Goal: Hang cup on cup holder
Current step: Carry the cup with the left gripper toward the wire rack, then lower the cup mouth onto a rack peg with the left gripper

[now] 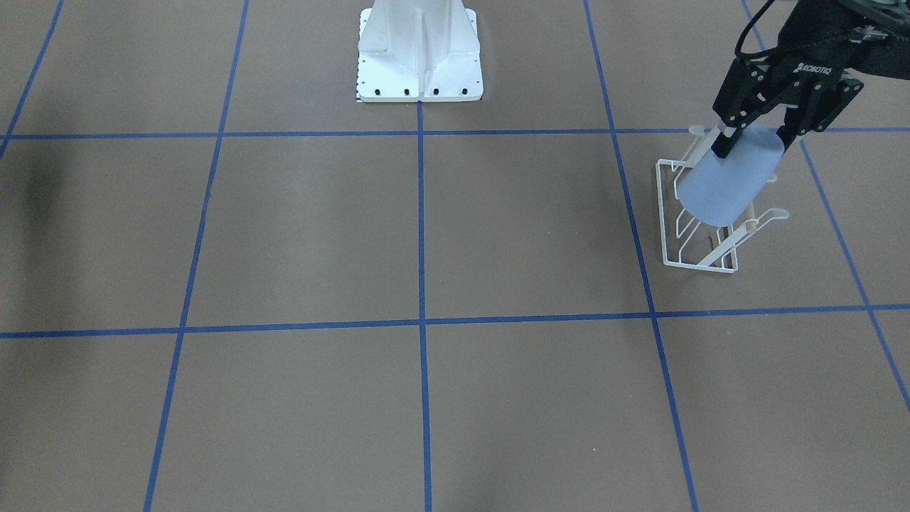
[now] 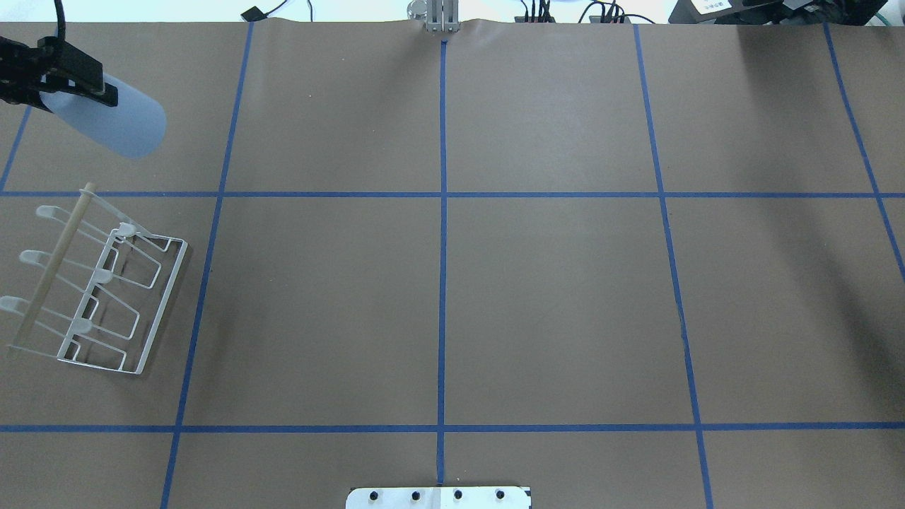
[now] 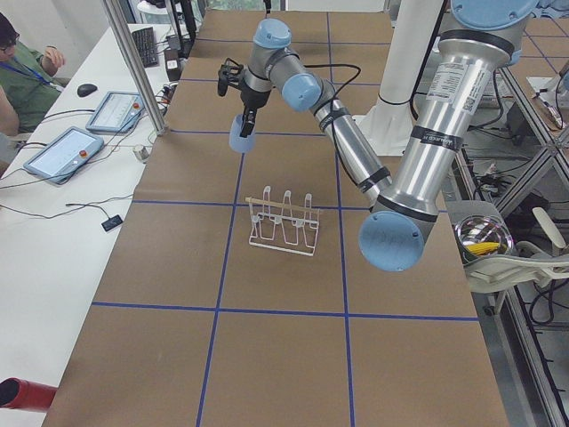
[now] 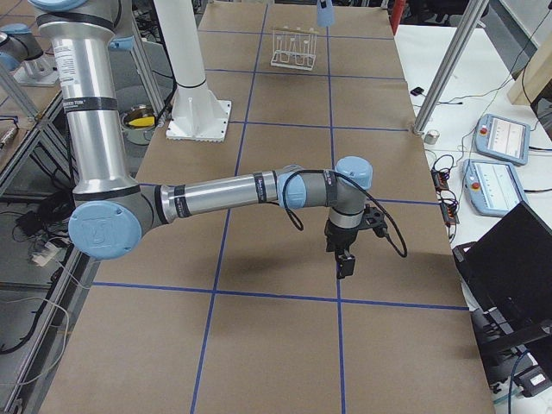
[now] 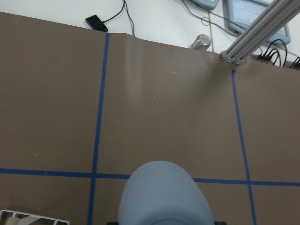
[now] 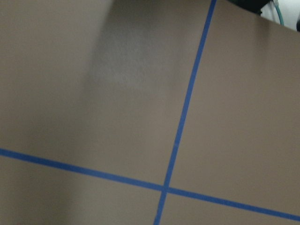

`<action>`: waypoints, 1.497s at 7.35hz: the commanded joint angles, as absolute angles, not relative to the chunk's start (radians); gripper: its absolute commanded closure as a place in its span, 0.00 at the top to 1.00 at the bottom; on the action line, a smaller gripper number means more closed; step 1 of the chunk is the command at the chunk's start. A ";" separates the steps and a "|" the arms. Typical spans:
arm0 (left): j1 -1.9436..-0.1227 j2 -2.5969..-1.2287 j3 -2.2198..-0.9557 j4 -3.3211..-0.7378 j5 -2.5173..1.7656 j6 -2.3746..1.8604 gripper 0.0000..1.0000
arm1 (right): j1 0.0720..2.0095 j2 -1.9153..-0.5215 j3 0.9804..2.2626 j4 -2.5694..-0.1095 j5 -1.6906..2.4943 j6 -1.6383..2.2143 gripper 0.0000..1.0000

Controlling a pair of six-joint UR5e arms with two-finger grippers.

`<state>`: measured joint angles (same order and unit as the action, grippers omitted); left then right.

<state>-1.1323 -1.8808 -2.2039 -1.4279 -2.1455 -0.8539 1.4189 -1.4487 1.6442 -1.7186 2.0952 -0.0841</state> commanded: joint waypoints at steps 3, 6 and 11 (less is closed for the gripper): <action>-1.112 -1.878 -2.201 -1.207 -2.132 -0.700 0.00 | 1.459 -1.514 1.640 -1.841 2.155 -0.210 1.00; -1.048 -1.879 -2.155 -1.181 -2.132 -0.693 0.00 | 1.459 -1.535 1.640 -1.841 2.192 -0.209 1.00; -1.008 -1.888 -2.099 -1.190 -2.134 -0.692 0.00 | 1.462 -1.534 1.641 -1.839 2.210 -0.212 1.00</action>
